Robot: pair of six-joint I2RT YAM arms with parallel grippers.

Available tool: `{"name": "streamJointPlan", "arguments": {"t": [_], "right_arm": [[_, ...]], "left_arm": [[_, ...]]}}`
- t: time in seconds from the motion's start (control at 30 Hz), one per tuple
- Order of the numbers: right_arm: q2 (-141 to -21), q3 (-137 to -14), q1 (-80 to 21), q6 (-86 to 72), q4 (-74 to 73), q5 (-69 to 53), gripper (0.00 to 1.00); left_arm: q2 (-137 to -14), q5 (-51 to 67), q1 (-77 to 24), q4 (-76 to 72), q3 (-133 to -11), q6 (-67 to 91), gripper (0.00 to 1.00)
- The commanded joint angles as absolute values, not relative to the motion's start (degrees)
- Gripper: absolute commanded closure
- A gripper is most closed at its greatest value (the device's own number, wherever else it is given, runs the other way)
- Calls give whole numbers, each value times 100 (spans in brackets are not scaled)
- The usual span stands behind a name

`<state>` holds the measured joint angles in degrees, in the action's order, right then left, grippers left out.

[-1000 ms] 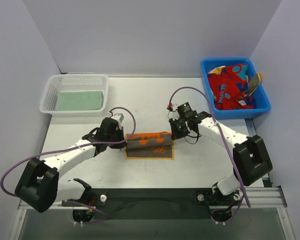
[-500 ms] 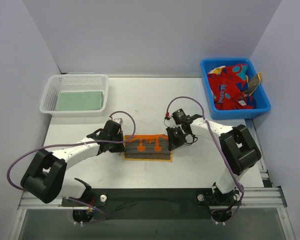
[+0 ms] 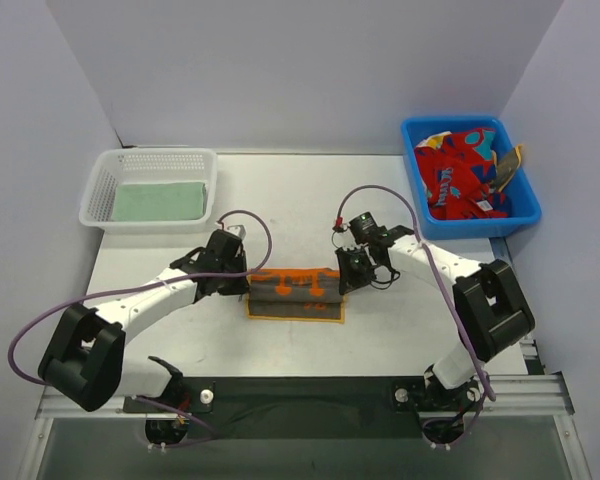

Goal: Fold and stack the towels
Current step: Fold the towel

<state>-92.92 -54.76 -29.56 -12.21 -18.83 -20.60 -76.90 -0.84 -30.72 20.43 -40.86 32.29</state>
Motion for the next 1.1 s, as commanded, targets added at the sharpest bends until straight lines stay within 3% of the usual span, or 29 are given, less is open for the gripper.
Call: {"name": "streamJointPlan", "arguments": {"t": [0.0,0.23,0.57,0.63,0.7,0.77,0.87,0.9,1.07], "right_arm": [[-8912,-5704,-2962,-1309,-2302,-1846,100],[-8815,-5616,-3129,-1573,-2347,-2022,100],[-9579,-5344,-3181,-1591,-2119,-1942,100],[-9598,-5335,-3216,-1573,-2101,-1934,96],[-9484,-5335,-3252,-1547,-2118,-1916,90],[-9239,-5335,-3313,-1521,-2144,-1934,82],[-8792,-5335,-3349,-1529,-2258,-1969,75],[-8667,-5335,-3375,-1547,-2285,-1969,69],[-8034,-5457,-3410,-1670,-2338,-1934,65]], "left_arm": [[-7339,-343,-3085,2320,-4517,3094,100],[-7295,-405,-3085,2435,-4509,3050,100],[-7936,-203,-3094,2163,-3999,3129,98],[-7937,-106,-3094,2118,-3964,3190,90],[-7745,-88,-3094,2136,-3929,3225,74],[-7542,-70,-3085,2240,-3972,3243,48],[-6945,0,-3102,2530,-4034,3296,33],[-6604,0,-3103,2592,-4060,3339,26],[-5784,141,-3146,2637,-4043,3551,25]]}}
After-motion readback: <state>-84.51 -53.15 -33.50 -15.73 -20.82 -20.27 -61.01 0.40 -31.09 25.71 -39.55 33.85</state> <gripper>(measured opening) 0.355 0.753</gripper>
